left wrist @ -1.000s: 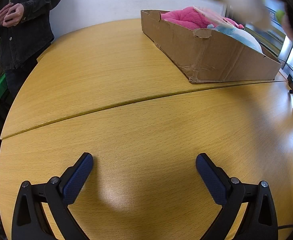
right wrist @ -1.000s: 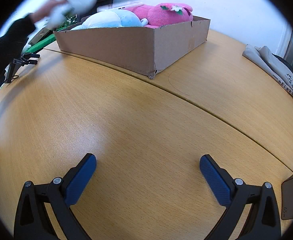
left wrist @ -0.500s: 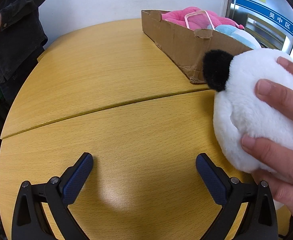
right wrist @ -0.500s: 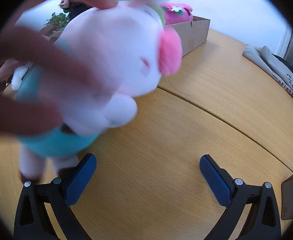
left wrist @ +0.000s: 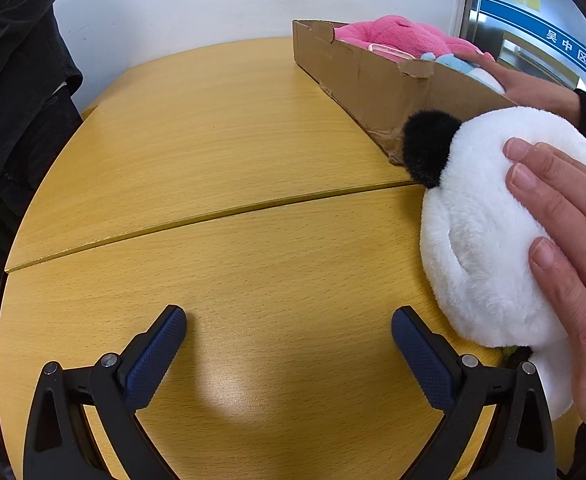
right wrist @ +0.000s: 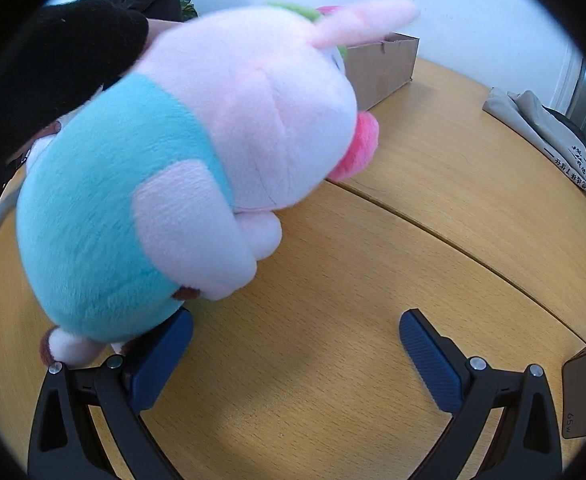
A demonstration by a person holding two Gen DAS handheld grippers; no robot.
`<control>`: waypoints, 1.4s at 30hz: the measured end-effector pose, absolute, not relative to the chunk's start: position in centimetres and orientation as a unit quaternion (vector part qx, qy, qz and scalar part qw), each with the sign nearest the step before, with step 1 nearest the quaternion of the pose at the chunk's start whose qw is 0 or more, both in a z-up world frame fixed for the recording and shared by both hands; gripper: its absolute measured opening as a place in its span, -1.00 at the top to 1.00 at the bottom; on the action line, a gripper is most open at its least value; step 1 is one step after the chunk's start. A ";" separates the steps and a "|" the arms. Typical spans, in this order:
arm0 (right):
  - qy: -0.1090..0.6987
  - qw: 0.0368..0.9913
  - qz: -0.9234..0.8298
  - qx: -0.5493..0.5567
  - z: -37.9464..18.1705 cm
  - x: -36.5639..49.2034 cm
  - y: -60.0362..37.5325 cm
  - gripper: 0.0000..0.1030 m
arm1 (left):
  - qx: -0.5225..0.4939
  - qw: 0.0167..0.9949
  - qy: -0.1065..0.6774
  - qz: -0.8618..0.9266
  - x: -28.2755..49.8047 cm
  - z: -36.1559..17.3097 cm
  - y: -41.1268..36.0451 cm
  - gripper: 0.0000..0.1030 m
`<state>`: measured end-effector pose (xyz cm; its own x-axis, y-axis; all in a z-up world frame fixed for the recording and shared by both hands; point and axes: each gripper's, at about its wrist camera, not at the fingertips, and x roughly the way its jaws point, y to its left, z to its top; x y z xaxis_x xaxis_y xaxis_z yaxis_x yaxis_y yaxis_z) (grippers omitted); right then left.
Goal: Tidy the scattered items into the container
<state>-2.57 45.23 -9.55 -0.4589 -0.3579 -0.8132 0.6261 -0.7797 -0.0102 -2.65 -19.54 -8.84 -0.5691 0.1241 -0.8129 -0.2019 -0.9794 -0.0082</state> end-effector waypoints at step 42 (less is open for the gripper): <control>0.157 0.296 -0.839 0.429 -9.3 -2.7 45.5 -1.00 | -0.451 0.095 0.044 0.886 -5.3 -12.4 -21.2 -1.00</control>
